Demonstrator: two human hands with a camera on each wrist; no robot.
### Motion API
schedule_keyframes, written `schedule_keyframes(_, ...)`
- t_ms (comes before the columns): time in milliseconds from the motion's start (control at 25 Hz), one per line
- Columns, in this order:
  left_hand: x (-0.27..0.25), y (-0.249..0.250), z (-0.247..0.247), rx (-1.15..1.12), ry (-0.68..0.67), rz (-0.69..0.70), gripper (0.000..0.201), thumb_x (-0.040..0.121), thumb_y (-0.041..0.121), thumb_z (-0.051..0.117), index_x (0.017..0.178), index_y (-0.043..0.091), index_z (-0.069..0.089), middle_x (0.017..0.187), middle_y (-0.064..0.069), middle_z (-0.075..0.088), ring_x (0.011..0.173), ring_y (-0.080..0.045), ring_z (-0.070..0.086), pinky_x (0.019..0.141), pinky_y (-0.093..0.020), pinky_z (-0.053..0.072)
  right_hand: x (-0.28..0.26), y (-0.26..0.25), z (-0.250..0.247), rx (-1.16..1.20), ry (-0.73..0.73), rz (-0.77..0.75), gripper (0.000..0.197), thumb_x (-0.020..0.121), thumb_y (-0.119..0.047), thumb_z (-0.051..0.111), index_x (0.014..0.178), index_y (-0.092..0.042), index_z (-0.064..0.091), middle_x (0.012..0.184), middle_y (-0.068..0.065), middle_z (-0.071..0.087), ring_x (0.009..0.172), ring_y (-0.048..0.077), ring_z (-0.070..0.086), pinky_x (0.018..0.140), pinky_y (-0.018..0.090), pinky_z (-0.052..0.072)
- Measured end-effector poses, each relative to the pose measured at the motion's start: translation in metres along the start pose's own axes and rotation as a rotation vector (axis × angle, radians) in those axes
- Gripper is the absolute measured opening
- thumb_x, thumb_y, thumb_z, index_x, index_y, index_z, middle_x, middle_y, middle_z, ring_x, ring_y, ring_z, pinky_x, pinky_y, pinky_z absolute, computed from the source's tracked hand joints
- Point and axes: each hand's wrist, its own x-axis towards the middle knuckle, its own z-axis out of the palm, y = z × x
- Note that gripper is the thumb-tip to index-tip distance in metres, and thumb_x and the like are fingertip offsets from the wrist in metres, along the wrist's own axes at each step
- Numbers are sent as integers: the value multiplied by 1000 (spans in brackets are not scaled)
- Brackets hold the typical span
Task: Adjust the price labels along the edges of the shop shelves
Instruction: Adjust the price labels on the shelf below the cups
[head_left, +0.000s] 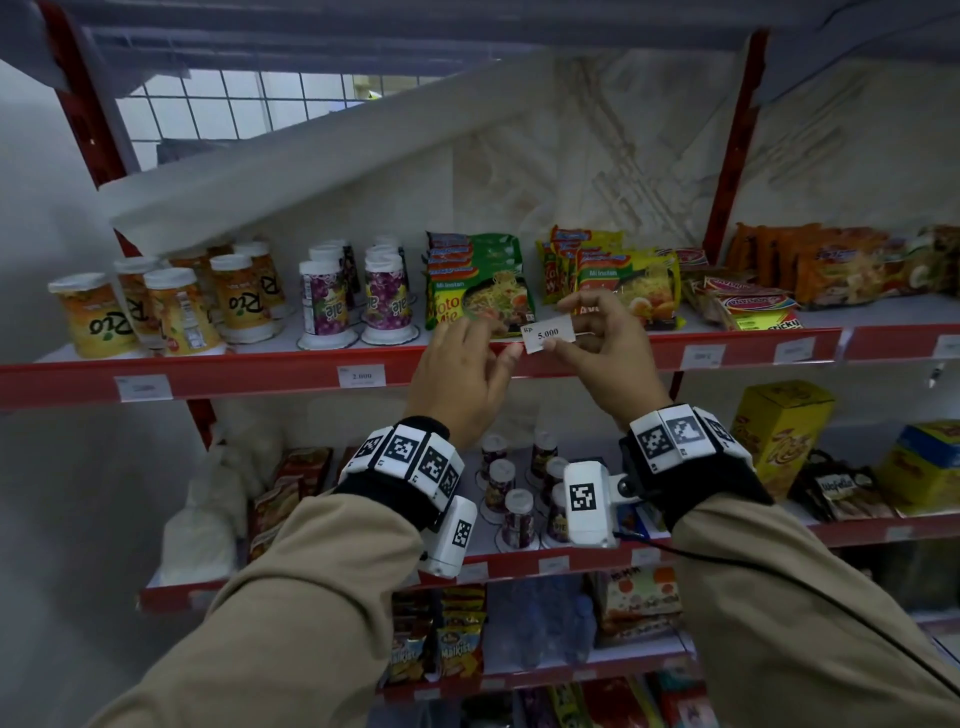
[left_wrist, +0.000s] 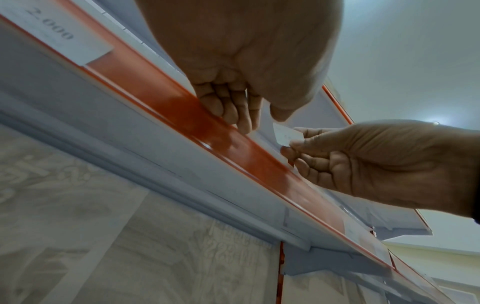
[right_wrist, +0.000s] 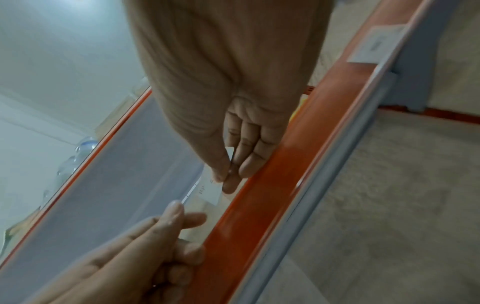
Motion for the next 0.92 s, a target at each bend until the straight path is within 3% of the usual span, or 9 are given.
schedule_keyframes(160, 2, -3, 2, 4, -11, -16, 28, 95, 36, 51, 108, 11, 58, 98, -5, 56, 93, -22, 44, 75, -29, 33, -9, 1, 12, 62, -77, 47, 24, 81, -1, 71, 101, -8, 58, 90, 5, 65, 77, 5, 64, 68, 21, 52)
schedule_keyframes(280, 3, -4, 4, 37, -20, -38, 18, 94, 27, 54, 98, 10, 58, 100, -6, 54, 94, -23, 43, 74, -27, 30, -10, 2, 12, -97, -98, 12, 12, 85, -7, 68, 96, -9, 62, 85, 11, 66, 74, 19, 63, 68, 34, 53)
schedule_keyframes(400, 2, -4, 4, 49, -21, -38, 17, 93, 27, 55, 96, 11, 58, 99, -5, 53, 94, -21, 43, 74, -26, 30, -5, 2, 7, -353, -102, -96, 6, 88, -14, 63, 92, -18, 67, 72, -9, 61, 67, 6, 57, 63, 25, 46)
schedule_keyframes(520, 1, -6, -2, 61, -43, 8, 18, 91, 30, 58, 100, 14, 57, 100, -2, 54, 94, -19, 44, 76, -25, 32, 3, -2, 2, -365, -52, -171, 9, 89, -14, 61, 90, -22, 65, 77, -16, 60, 74, -2, 56, 64, 16, 42)
schedule_keyframes(600, 2, -8, -7, 72, -70, 19, 20, 90, 29, 58, 104, 15, 56, 102, -1, 55, 96, -19, 45, 77, -27, 35, 9, -4, 3, -318, -35, -209, 10, 89, -12, 60, 88, -21, 63, 81, -16, 60, 80, 2, 58, 68, 21, 45)
schedule_keyframes(760, 2, -8, -13, 53, -91, -6, 29, 88, 30, 61, 112, 17, 53, 97, 2, 57, 95, -18, 47, 77, -31, 40, 13, 2, 10, -402, -131, -193, 6, 91, -16, 59, 90, -16, 65, 90, -2, 65, 89, 24, 58, 81, 47, 49)
schedule_keyframes(920, 1, -9, -14, 49, -87, -15, 28, 89, 31, 61, 112, 16, 56, 98, 0, 56, 96, -18, 46, 78, -30, 39, 10, 4, 17, -436, -153, -193, 7, 90, -17, 59, 91, -18, 66, 91, -1, 65, 90, 26, 56, 84, 46, 47)
